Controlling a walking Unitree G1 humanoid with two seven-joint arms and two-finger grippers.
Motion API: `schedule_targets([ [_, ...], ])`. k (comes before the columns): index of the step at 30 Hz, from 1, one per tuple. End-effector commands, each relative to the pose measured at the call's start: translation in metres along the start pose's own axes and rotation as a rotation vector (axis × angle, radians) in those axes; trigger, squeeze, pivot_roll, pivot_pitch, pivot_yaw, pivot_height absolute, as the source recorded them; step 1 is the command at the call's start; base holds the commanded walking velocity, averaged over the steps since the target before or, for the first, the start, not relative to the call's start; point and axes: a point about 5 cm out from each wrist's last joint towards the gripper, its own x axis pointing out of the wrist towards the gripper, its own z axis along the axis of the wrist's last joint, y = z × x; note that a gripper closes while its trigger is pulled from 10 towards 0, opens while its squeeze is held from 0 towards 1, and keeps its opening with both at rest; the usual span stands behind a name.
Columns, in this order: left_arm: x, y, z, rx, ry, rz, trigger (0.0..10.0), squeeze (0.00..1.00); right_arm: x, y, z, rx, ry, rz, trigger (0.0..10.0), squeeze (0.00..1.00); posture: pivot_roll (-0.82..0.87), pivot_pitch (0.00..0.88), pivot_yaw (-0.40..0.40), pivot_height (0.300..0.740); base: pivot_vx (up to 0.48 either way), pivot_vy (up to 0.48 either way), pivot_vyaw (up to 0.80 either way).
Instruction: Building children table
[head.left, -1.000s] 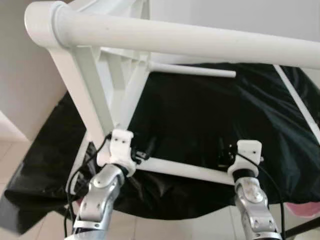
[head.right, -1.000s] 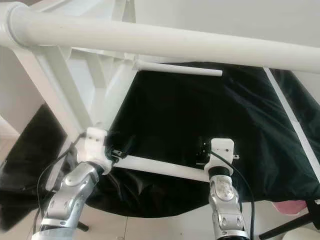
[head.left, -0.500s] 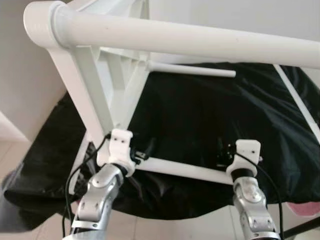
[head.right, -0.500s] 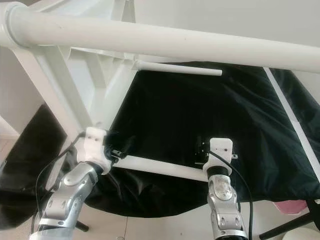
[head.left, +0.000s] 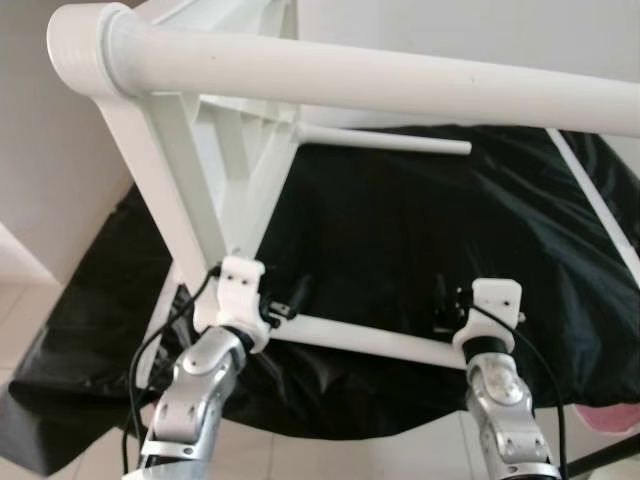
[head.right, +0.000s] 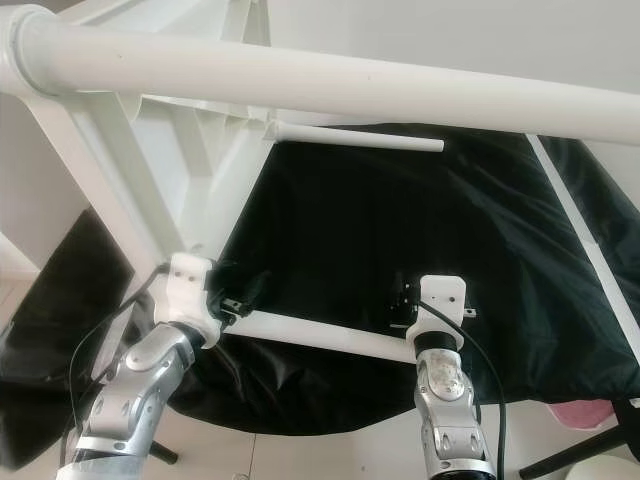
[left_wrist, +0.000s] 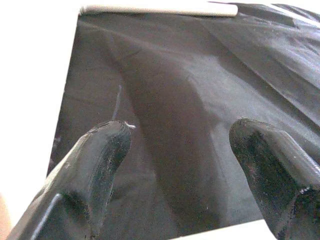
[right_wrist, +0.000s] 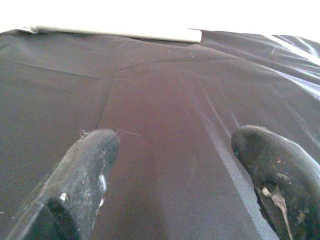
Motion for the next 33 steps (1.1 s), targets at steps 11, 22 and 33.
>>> schedule_targets([
  [11,-0.001,-0.003,-0.002,-0.006,0.017,-0.036,10.0,0.00,-0.003,0.003,-0.004,-0.007,0.013,0.008,10.0,0.00,0.02,0.015,0.056,0.740,-0.275,0.000,0.00],
  [22,-0.001,0.000,0.001,-0.004,-0.004,-0.017,10.0,0.00,-0.003,0.003,-0.004,-0.007,0.012,0.010,10.0,0.00,0.03,0.018,0.055,0.740,-0.125,0.000,0.00],
  [33,0.000,0.000,0.009,0.005,-0.044,-0.003,10.0,0.00,0.000,0.000,0.002,-0.030,-0.006,-0.005,10.0,0.00,0.02,0.013,0.045,0.740,0.000,0.000,0.00],
])
